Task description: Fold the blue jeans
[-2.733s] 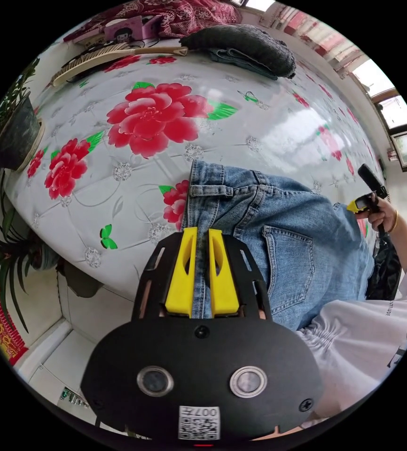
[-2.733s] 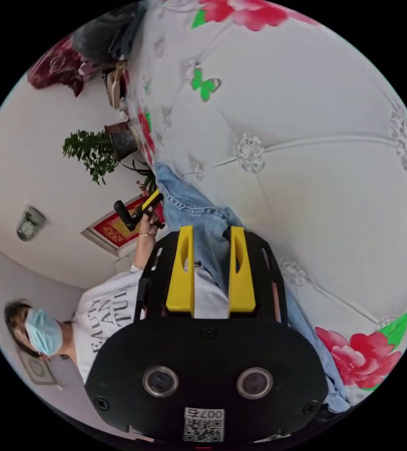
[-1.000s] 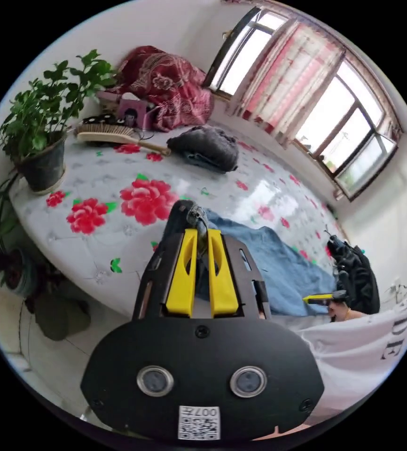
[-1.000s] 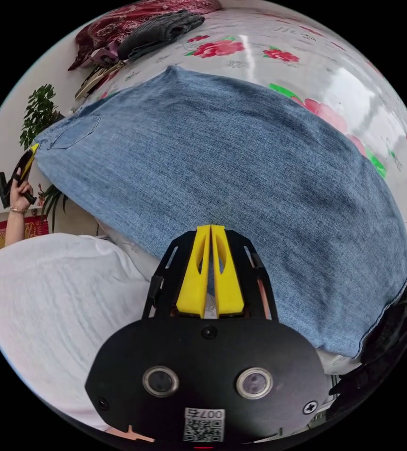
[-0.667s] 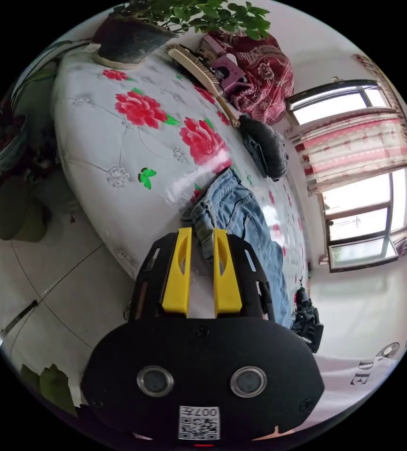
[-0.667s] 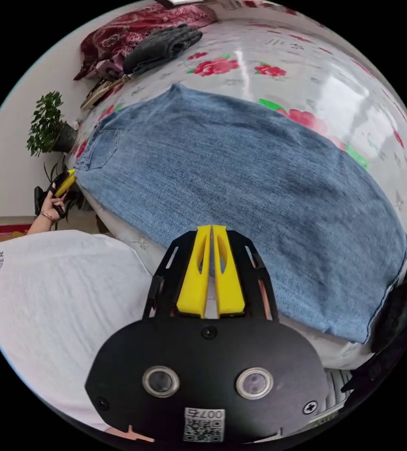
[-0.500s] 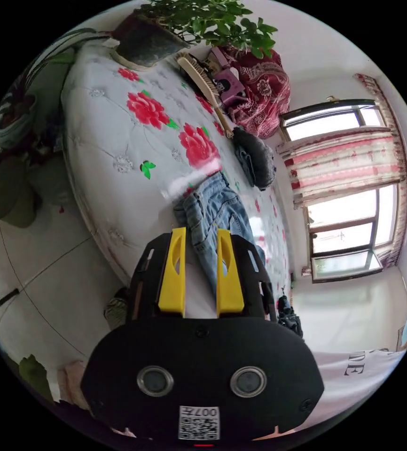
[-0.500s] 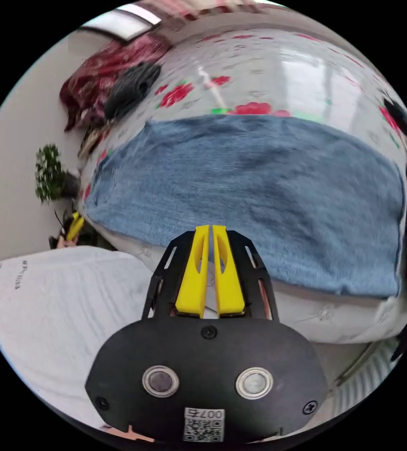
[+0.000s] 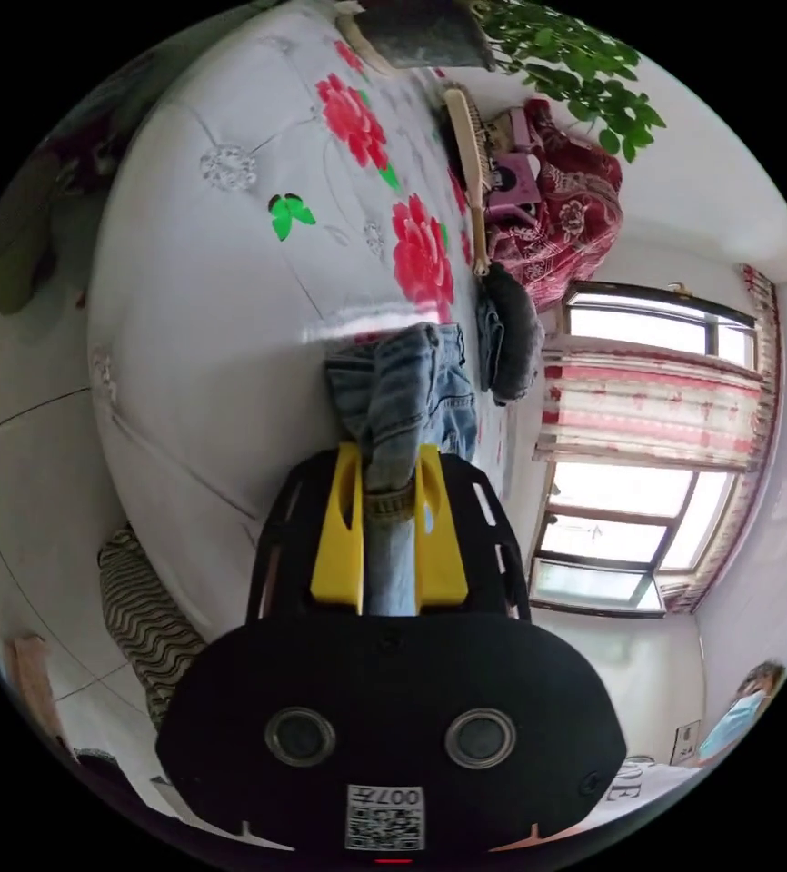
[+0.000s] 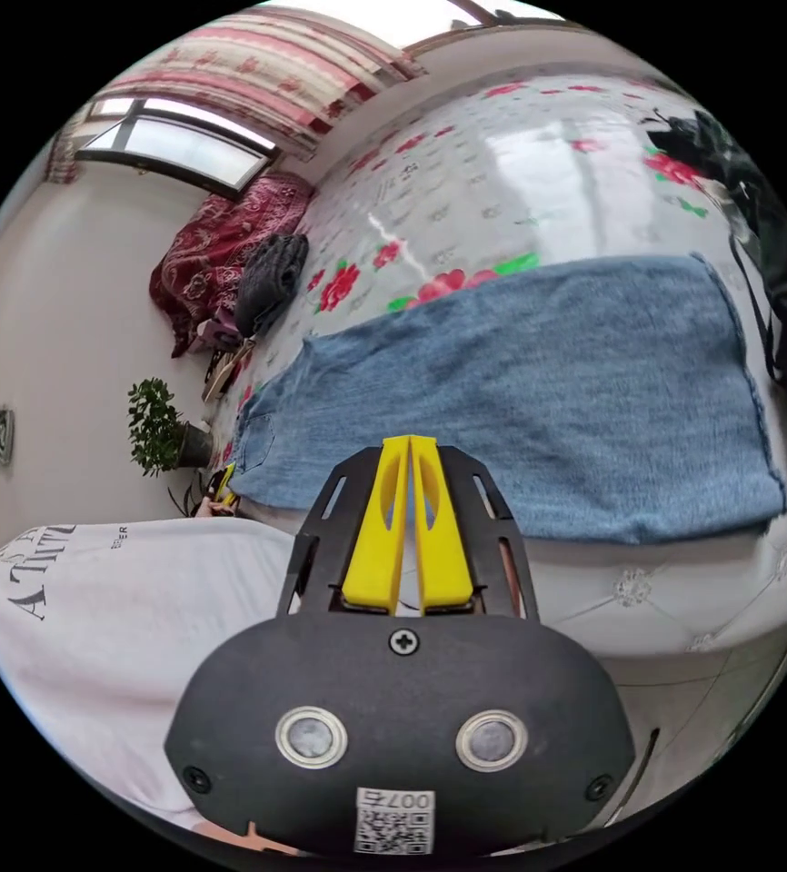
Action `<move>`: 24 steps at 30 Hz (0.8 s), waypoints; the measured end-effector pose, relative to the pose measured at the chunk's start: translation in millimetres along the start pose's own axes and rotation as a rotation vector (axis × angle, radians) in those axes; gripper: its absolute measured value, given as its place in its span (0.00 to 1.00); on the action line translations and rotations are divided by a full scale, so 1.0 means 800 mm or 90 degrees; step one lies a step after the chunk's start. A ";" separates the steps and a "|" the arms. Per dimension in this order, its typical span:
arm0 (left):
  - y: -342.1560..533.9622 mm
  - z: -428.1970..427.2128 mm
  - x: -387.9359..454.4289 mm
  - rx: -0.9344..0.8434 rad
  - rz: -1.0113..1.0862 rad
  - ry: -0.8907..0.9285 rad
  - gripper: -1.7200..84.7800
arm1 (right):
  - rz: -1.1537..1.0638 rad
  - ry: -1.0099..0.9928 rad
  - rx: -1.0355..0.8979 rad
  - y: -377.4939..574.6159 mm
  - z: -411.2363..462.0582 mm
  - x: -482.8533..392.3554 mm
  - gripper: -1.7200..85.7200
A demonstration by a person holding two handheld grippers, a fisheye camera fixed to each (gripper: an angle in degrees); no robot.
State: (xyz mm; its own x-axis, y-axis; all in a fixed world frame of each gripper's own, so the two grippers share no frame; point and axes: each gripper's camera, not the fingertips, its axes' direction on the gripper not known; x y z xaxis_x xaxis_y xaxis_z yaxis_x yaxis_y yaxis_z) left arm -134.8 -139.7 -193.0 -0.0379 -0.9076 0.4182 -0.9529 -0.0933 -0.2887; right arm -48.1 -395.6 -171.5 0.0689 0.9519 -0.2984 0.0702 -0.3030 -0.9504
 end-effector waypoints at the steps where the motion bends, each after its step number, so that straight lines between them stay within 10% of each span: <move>1: 0.001 0.000 -0.001 0.004 0.000 0.007 0.08 | -0.017 0.000 -0.004 -0.004 -0.003 -0.005 0.02; 15: 0.308 0.126 0.339 -0.264 0.986 -0.101 0.08 | -0.024 0.004 0.062 0.015 -0.078 0.025 0.02; 21: 0.452 0.281 0.264 -0.698 1.032 -0.154 0.09 | 0.035 -0.007 0.090 0.044 -0.090 0.068 0.04; 24: 0.445 0.262 0.268 -0.641 1.075 -0.152 0.09 | 0.026 -0.029 0.079 0.048 -0.082 0.073 0.06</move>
State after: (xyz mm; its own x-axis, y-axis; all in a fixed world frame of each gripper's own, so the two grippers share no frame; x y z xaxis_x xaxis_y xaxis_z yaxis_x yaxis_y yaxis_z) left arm -418.8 -453.7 -386.8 -0.9746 0.1560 0.1605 0.2033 0.9168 0.3437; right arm 23.6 -354.6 -219.8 0.0245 0.9410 -0.3376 -0.0551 -0.3359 -0.9403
